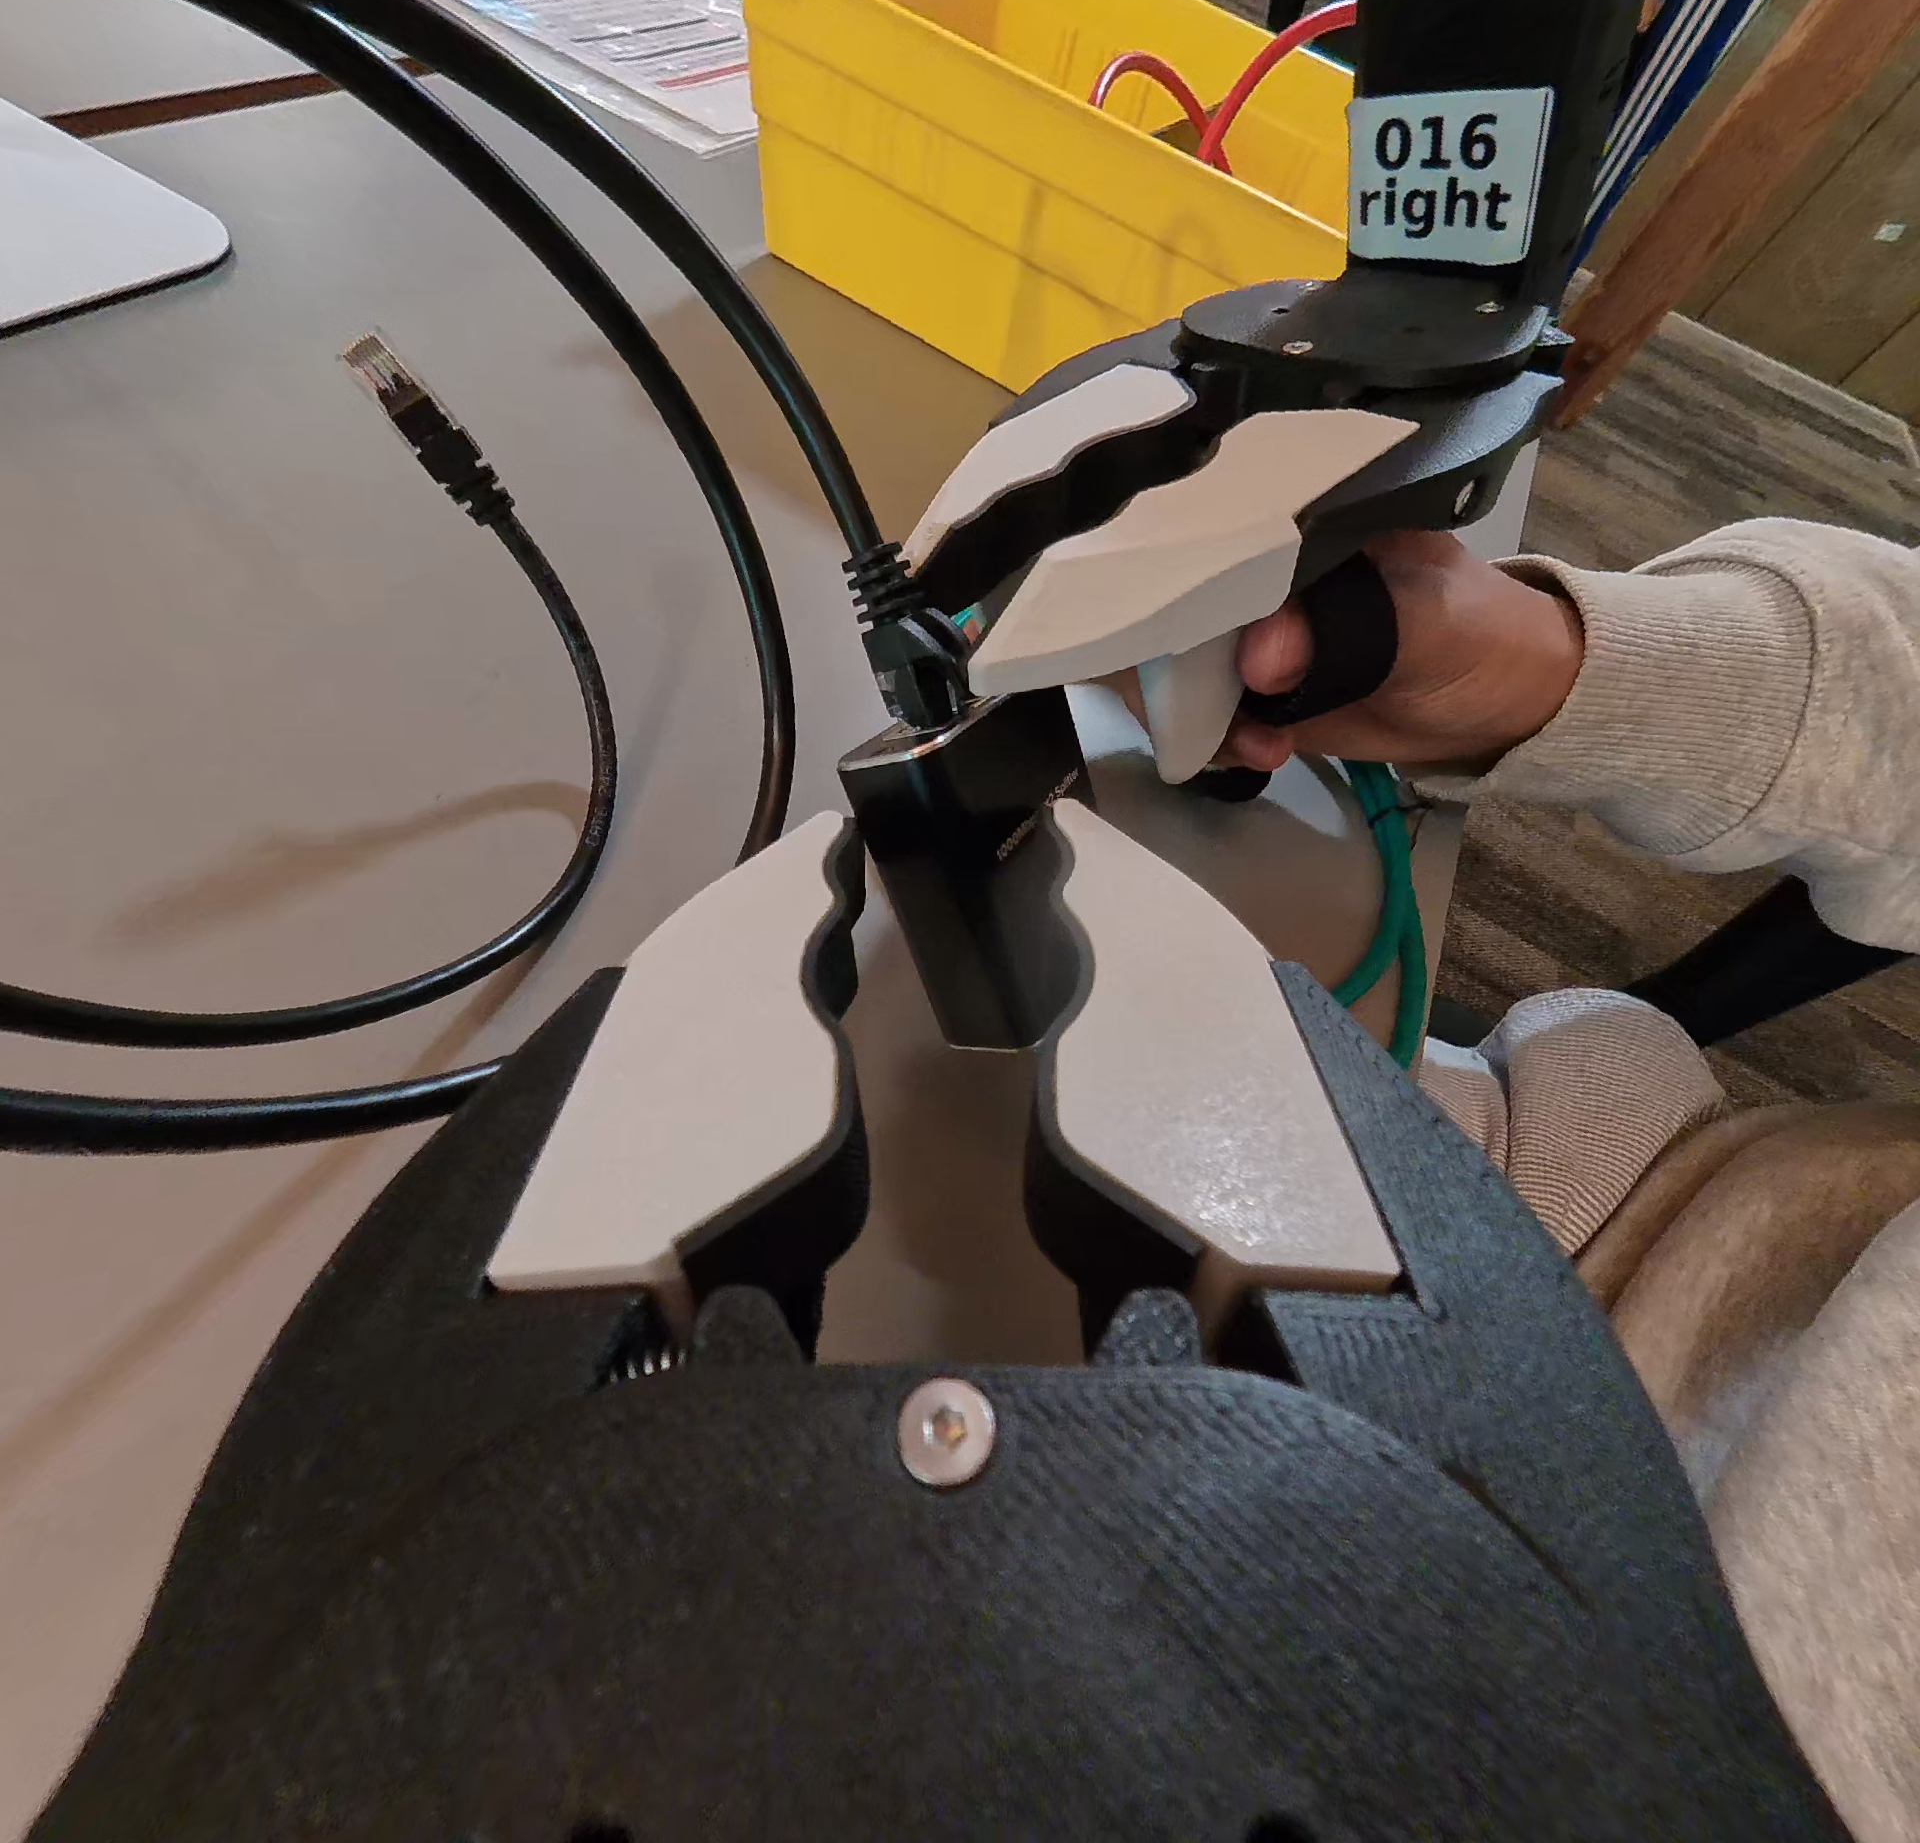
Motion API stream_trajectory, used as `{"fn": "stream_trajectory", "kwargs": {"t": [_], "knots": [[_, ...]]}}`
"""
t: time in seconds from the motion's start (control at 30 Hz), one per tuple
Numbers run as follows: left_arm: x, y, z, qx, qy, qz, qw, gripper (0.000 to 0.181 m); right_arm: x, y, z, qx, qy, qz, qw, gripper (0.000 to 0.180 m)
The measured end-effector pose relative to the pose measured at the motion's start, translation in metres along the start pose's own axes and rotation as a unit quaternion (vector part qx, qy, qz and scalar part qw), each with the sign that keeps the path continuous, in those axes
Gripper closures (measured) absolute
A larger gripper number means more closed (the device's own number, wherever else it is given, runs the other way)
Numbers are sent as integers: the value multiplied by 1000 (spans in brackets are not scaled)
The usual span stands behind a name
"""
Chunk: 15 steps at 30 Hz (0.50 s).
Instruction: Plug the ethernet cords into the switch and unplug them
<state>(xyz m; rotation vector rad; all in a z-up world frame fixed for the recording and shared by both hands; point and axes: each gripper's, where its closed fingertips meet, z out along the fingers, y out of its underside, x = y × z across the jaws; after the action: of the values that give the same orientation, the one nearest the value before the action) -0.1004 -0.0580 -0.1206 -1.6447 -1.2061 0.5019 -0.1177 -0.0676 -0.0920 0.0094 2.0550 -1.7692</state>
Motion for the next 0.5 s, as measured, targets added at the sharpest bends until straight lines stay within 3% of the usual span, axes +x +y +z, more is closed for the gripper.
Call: {"fn": "stream_trajectory", "kwargs": {"t": [0.5], "knots": [[0, 1, 4, 5, 1, -8, 1000, 147, 3, 5, -1, -29, 36, -49, 998, 159]]}}
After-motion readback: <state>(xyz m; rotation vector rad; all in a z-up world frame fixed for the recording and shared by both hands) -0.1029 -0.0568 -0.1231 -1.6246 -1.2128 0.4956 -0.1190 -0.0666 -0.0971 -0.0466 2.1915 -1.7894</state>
